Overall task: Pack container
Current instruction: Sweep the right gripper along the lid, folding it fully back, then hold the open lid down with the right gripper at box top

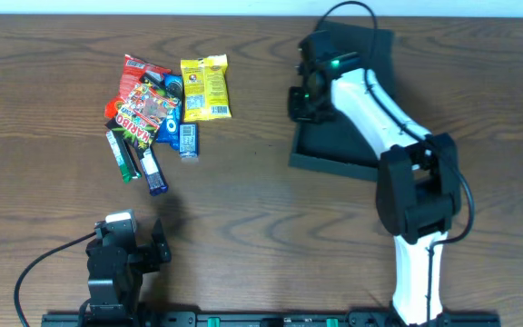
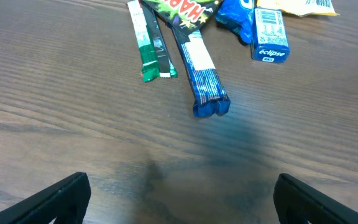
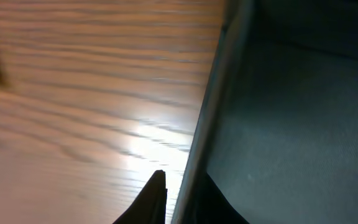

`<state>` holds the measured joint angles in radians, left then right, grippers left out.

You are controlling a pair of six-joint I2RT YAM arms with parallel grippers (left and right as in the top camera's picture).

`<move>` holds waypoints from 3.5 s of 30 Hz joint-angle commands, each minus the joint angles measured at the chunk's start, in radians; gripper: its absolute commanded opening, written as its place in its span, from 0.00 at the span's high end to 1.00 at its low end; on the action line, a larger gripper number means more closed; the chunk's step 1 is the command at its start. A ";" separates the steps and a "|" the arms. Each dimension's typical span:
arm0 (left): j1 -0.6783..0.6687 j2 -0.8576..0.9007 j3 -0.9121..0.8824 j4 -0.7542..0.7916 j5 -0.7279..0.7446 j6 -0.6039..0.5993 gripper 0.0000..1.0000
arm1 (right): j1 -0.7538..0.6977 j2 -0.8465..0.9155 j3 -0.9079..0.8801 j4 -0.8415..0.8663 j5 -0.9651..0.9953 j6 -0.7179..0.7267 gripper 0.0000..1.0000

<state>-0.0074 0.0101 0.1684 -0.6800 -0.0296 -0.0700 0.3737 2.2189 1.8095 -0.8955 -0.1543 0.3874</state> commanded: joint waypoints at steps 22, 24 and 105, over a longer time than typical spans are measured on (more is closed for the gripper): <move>0.002 -0.006 -0.010 -0.003 0.004 0.014 0.05 | 0.167 0.010 0.000 0.023 0.099 0.034 0.87; 0.002 -0.006 -0.010 -0.003 0.004 0.014 0.05 | 0.174 0.010 0.000 0.026 0.099 0.027 0.86; 0.002 -0.006 -0.010 -0.004 0.004 0.014 0.05 | 0.034 -0.059 0.480 0.050 -0.046 -0.393 0.05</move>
<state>-0.0074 0.0101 0.1684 -0.6804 -0.0296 -0.0700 0.4030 2.0842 2.3024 -0.8566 -0.0696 0.0261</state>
